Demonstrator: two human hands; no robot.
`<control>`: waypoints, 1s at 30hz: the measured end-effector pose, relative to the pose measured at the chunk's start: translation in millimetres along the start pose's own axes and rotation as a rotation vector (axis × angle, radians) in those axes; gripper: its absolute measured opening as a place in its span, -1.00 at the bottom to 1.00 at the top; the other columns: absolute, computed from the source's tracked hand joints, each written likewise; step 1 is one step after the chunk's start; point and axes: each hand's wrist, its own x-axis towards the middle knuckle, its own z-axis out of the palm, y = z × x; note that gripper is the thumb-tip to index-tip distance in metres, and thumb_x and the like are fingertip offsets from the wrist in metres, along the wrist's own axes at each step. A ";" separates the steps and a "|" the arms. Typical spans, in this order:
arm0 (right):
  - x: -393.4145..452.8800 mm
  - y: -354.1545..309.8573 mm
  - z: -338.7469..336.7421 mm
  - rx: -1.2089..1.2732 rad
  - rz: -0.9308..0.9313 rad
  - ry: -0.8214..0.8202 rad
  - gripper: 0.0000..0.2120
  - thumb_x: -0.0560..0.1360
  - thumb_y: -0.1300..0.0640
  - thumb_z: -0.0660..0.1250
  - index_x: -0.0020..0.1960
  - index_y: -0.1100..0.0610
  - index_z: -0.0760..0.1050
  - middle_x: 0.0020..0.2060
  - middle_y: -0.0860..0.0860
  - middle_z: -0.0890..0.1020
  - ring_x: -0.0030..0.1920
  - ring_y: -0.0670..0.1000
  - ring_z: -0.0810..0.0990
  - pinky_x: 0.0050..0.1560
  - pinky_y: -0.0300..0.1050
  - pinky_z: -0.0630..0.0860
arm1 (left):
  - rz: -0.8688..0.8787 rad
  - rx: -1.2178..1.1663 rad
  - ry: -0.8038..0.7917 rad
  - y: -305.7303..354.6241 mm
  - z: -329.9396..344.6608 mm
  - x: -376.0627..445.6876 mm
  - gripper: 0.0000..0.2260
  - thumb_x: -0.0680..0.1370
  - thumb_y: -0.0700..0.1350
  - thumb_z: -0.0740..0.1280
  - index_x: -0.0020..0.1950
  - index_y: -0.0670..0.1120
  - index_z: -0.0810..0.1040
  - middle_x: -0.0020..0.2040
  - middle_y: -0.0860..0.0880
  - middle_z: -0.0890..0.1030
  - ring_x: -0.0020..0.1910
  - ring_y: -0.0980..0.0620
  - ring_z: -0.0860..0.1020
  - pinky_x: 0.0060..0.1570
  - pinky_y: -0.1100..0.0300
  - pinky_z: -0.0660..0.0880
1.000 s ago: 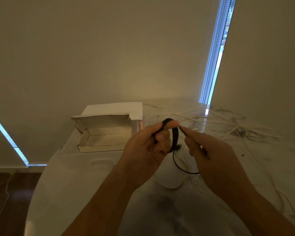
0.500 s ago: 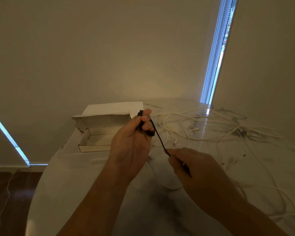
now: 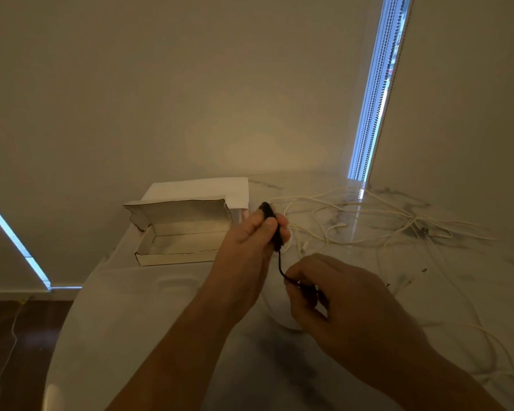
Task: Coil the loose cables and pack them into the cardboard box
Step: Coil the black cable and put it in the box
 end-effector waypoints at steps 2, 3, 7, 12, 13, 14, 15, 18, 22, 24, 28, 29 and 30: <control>1.2 1.8 -1.2 0.001 -0.008 0.045 -0.94 0.51 -0.06 0.17 -0.08 -0.15 0.41 -0.28 -0.25 0.39 -0.32 -0.25 0.40 -0.32 -0.40 0.33 | -0.009 0.201 -0.040 -5.1 2.5 -3.5 -0.77 0.65 -0.24 0.18 0.03 -0.09 0.64 -0.06 -0.09 0.63 -0.04 -0.02 0.58 0.14 0.09 0.49; 1.9 3.8 -1.2 0.006 -0.008 0.074 -0.91 0.53 -0.06 0.16 -0.07 -0.13 0.43 -0.28 -0.26 0.39 -0.30 -0.26 0.41 -0.28 -0.42 0.35 | -0.027 0.271 -0.068 -6.8 3.2 -5.0 -0.73 0.65 -0.21 0.20 -0.04 0.01 0.68 -0.05 -0.06 0.65 0.01 -0.03 0.60 0.19 0.06 0.48; 4.6 17.1 -2.8 -0.016 0.012 0.170 -0.82 0.57 -0.06 0.16 -0.01 -0.04 0.51 -0.21 -0.21 0.49 -0.25 -0.19 0.47 -0.17 -0.43 0.38 | -0.086 0.434 -0.211 -8.9 3.8 -6.1 -0.77 0.64 -0.15 0.21 0.09 -0.11 0.66 -0.07 -0.17 0.63 -0.06 -0.07 0.59 0.08 0.05 0.48; 7.9 27.9 -8.8 -0.065 0.064 0.259 -0.85 0.56 -0.08 0.22 -0.04 -0.06 0.52 -0.21 -0.16 0.49 -0.29 -0.16 0.43 -0.31 -0.36 0.36 | -0.148 0.390 -0.299 -3.0 1.5 -8.4 -0.68 0.56 -0.06 0.19 0.05 -0.28 0.58 -0.26 -0.06 0.55 -0.28 0.04 0.49 -0.10 0.08 0.41; 9.0 29.8 -9.6 -0.079 0.073 0.279 -0.86 0.54 -0.09 0.25 -0.06 -0.05 0.52 -0.23 -0.16 0.49 -0.30 -0.16 0.42 -0.34 -0.38 0.33 | -0.152 0.396 -0.327 -1.2 2.1 -9.5 -0.67 0.58 -0.04 0.19 0.03 -0.29 0.57 -0.25 -0.08 0.54 -0.28 0.02 0.47 -0.11 0.08 0.40; 9.9 32.0 -10.1 -0.088 0.082 0.295 -0.87 0.54 -0.08 0.29 -0.07 -0.05 0.53 -0.24 -0.16 0.49 -0.30 -0.16 0.42 -0.34 -0.39 0.32 | -0.147 0.413 -0.354 -0.1 3.1 -10.9 -0.64 0.61 -0.01 0.18 0.02 -0.32 0.55 -0.23 -0.10 0.53 -0.27 0.01 0.45 -0.13 0.09 0.39; 10.6 34.2 -10.4 -0.087 0.092 0.306 -0.89 0.53 -0.07 0.34 -0.08 -0.04 0.53 -0.24 -0.16 0.50 -0.29 -0.16 0.42 -0.34 -0.40 0.33 | -0.135 0.439 -0.376 0.9 3.8 -11.9 -0.61 0.64 0.01 0.17 0.03 -0.34 0.54 -0.22 -0.11 0.51 -0.27 0.00 0.43 -0.14 0.11 0.39; 11.2 38.9 -11.7 -0.076 0.100 0.321 -0.89 0.53 -0.06 0.35 -0.08 -0.03 0.56 -0.22 -0.16 0.50 -0.24 -0.17 0.42 -0.23 -0.40 0.38 | -0.060 0.539 -0.430 5.0 4.9 -14.2 -0.63 0.66 0.02 0.19 0.06 -0.28 0.57 -0.22 -0.13 0.48 -0.28 0.02 0.42 -0.18 0.19 0.41; 12.3 40.8 -15.0 -0.098 0.098 0.311 -0.87 0.56 -0.01 0.31 -0.03 0.00 0.60 -0.15 -0.12 0.53 -0.16 -0.14 0.48 -0.21 -0.39 0.36 | -0.004 0.702 -0.477 6.7 -0.1 -13.4 -0.73 0.67 -0.03 0.19 0.14 -0.15 0.60 -0.25 -0.02 0.48 -0.29 0.12 0.45 -0.16 0.24 0.44; 12.8 43.4 -17.1 -0.102 0.094 0.307 -0.88 0.56 0.04 0.32 0.00 0.02 0.62 -0.13 -0.09 0.55 -0.14 -0.08 0.51 -0.18 -0.38 0.35 | 0.014 0.790 -0.464 4.8 -1.5 -12.2 -0.72 0.68 -0.02 0.16 0.21 -0.08 0.60 -0.28 0.04 0.49 -0.30 0.14 0.46 -0.16 0.26 0.46; 13.4 48.5 -24.1 -0.095 0.153 0.281 -0.85 0.53 0.03 0.30 -0.01 0.04 0.63 -0.15 -0.10 0.53 -0.19 -0.16 0.43 -0.19 -0.41 0.30 | 0.063 0.939 -0.384 -1.4 -3.7 -10.2 -0.73 0.69 0.00 0.12 0.12 0.00 0.61 -0.30 0.17 0.49 -0.30 0.21 0.46 -0.14 0.22 0.46; 13.7 49.3 -24.7 -0.100 0.167 0.258 -0.87 0.52 0.04 0.32 -0.02 0.03 0.63 -0.16 -0.11 0.53 -0.21 -0.16 0.42 -0.20 -0.41 0.29 | 0.080 0.958 -0.360 -2.3 -4.2 -9.7 -0.74 0.69 0.00 0.12 0.10 0.02 0.60 -0.28 0.16 0.49 -0.29 0.21 0.46 -0.15 0.22 0.45; 13.9 49.9 -24.8 -0.107 0.180 0.231 -0.89 0.52 0.05 0.34 -0.02 0.03 0.63 -0.18 -0.11 0.53 -0.23 -0.16 0.42 -0.21 -0.40 0.28 | 0.098 0.968 -0.333 -3.1 -5.1 -9.0 -0.75 0.69 0.01 0.12 0.08 0.04 0.59 -0.26 0.15 0.49 -0.28 0.21 0.47 -0.16 0.24 0.44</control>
